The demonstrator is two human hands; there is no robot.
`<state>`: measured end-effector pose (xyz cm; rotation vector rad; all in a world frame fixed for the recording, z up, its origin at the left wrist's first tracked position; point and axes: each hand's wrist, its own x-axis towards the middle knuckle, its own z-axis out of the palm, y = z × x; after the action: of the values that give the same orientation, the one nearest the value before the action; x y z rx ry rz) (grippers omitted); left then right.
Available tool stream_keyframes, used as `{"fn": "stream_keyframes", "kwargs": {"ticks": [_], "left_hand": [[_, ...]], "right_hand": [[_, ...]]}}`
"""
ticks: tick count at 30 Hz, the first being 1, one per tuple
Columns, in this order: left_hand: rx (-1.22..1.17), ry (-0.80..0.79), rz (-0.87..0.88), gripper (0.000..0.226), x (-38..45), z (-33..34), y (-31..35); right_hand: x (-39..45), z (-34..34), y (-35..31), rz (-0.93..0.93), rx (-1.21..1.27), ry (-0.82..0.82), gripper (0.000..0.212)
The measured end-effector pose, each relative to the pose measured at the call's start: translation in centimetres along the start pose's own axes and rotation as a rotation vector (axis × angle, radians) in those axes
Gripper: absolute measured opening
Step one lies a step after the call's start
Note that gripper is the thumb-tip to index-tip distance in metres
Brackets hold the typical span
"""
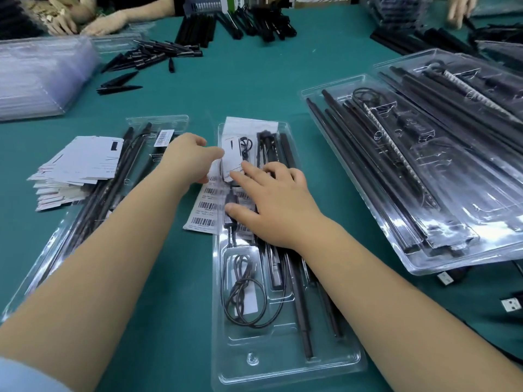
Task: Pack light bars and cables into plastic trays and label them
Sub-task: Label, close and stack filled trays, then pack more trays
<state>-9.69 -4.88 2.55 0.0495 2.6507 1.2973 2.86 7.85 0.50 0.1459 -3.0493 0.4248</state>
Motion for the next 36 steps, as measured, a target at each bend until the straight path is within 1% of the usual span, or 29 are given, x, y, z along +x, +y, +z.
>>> {"fn": "stream_keyframes", "kwargs": {"ticks": [2,4,7,10,13,17,21,25,29,36], "left_hand": [[-0.019,-0.035,-0.085,0.018,0.8,0.2,0.4],[-0.100,-0.016,-0.138,0.021,1.8,0.6,0.9],[-0.151,0.025,-0.144,0.021,3.4,1.3,1.6],[-0.111,0.039,-0.177,0.027,4.7,1.8,2.2],[-0.077,0.016,-0.192,0.034,5.6,1.8,2.6],[-0.152,-0.045,-0.216,0.038,6.4,1.7,2.7],[-0.177,-0.044,-0.188,0.039,7.0,1.8,3.0],[-0.219,-0.180,-0.259,0.026,7.1,1.7,3.8],[-0.154,-0.200,-0.256,0.019,6.8,1.9,3.6],[-0.240,-0.238,-0.307,0.013,6.6,2.2,4.4]], "right_hand": [[0.1,0.1,0.0,0.001,-0.049,-0.032,0.064],[0.2,0.1,0.0,0.005,-0.068,-0.043,0.065],[0.3,0.0,-0.1,0.010,-0.061,-0.047,0.063],[0.3,-0.1,-0.2,0.018,-0.041,-0.050,0.062],[0.2,-0.2,-0.2,0.012,-0.037,-0.034,0.062],[0.0,-0.2,-0.3,0.013,-0.016,-0.023,0.062],[-0.4,-0.2,-0.7,0.039,0.037,0.021,0.061],[-0.6,-0.2,-0.9,0.055,0.062,0.030,0.060],[-0.5,-0.2,-0.9,0.050,0.038,0.003,0.061],[-0.5,0.1,-0.9,0.053,0.060,0.030,0.061]]}}
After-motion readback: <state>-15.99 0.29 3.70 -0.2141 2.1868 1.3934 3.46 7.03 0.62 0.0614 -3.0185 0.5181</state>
